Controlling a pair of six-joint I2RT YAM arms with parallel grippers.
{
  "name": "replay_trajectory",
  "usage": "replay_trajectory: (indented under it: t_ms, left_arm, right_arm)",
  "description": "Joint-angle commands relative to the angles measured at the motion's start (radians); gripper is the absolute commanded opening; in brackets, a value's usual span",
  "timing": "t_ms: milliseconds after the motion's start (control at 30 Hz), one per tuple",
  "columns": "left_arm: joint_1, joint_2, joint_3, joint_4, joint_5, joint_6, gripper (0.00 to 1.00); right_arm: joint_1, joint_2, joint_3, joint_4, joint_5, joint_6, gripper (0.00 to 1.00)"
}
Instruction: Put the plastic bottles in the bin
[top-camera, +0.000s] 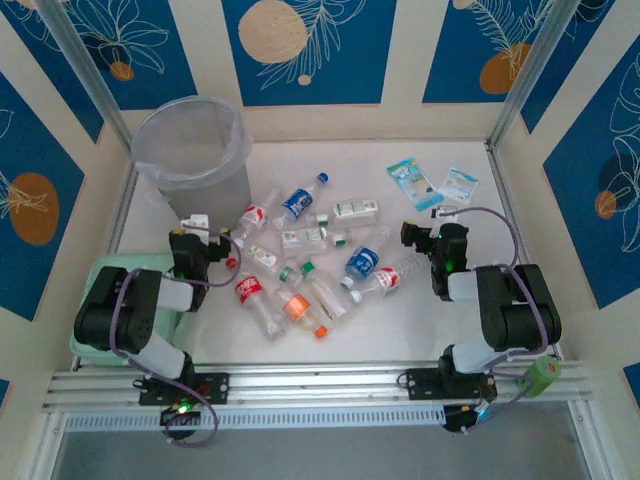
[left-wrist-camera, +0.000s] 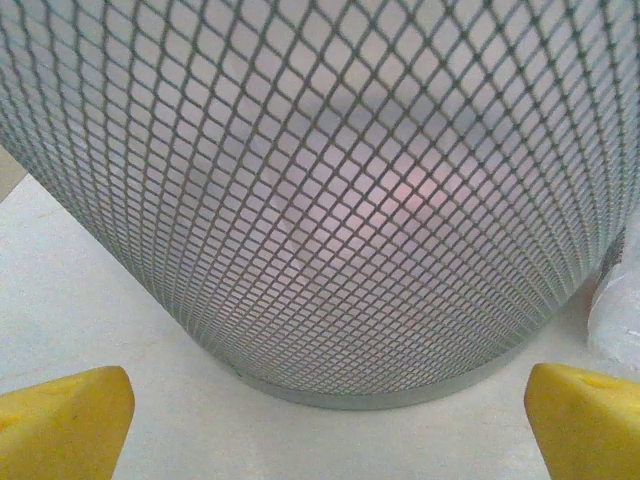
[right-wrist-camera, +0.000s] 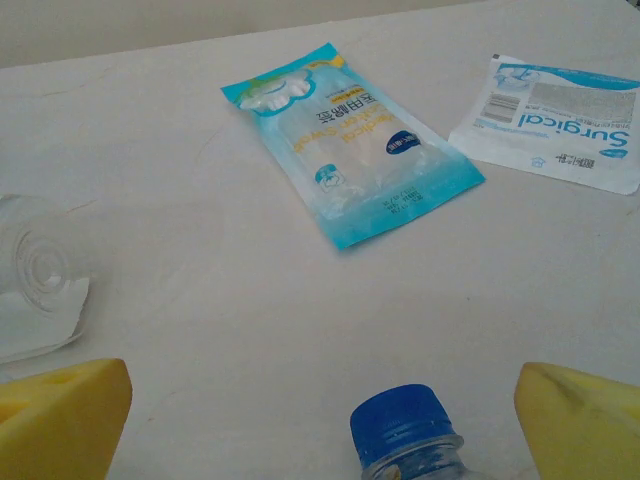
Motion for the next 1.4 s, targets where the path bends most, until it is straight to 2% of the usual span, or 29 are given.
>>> replay_trajectory:
  t_ms: [0,867,1000,1100,1167,1233,1367]
  left_arm:
    - [0.004,0.005,0.014,0.031,-0.009,0.013,1.00]
    - [0.007,-0.003,0.015,0.030,-0.008,0.011,1.00]
    - [-0.004,-0.162,0.087,-0.234,-0.018,0.024,1.00]
    - [-0.005,-0.317,0.178,-0.518,-0.041,-0.031,1.00]
    - [-0.007,-0.394,0.261,-0.736,-0.022,-0.142,1.00]
    - [-0.013,-0.432,0.344,-0.934,0.042,-0.252,1.00]
    - [-0.078,-0.439,0.495,-1.225,0.097,-0.353,1.00]
  right_arm:
    - [0.003,-0.003,0.014,0.027,0.005,-0.016,0.99]
    - [-0.013,-0.014,0.018,0.018,-0.031,-0.008,0.99]
    - [-0.036,-0.189,0.176,-0.402,-0.072,0.004,0.99]
    - [-0.031,-0.290,0.314,-0.730,-0.005,-0.007,0.99]
    - [-0.033,-0.303,0.451,-1.030,0.043,0.019,0.99]
    - [-0.047,-0.289,0.550,-1.282,0.081,0.052,0.99]
    - [-0.086,-0.264,0.623,-1.535,0.003,0.045,0.98]
